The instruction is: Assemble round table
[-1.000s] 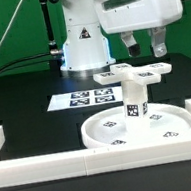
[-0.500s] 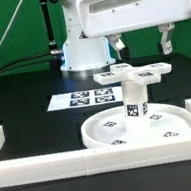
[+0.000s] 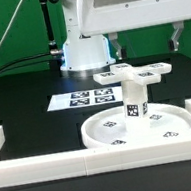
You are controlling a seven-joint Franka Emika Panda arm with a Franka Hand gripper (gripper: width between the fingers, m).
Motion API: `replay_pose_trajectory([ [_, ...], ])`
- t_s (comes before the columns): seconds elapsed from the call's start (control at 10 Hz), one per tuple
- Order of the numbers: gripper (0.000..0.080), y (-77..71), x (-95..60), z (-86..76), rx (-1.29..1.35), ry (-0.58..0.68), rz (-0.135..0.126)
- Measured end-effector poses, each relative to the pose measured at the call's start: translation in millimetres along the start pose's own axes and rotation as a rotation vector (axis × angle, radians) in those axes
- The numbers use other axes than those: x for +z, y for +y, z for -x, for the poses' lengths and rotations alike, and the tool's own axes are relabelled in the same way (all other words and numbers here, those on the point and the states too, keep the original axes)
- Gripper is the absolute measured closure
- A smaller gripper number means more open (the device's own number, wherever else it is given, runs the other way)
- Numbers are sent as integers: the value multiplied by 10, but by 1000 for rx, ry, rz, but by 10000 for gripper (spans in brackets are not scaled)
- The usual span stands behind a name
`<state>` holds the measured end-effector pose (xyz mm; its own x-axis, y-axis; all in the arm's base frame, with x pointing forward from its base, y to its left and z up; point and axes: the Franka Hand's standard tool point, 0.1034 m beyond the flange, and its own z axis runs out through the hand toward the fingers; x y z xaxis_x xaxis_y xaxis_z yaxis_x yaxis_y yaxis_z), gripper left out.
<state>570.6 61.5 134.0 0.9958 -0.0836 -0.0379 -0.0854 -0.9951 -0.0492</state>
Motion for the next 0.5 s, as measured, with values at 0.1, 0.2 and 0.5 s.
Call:
replay_pose_trajectory([
  [0.1, 151, 2, 0, 0, -55, 0, 0],
  [0.2, 151, 19, -1, -1, -137, -1, 6],
  [0.5, 151, 92, -10, -14, -487, -10, 49],
])
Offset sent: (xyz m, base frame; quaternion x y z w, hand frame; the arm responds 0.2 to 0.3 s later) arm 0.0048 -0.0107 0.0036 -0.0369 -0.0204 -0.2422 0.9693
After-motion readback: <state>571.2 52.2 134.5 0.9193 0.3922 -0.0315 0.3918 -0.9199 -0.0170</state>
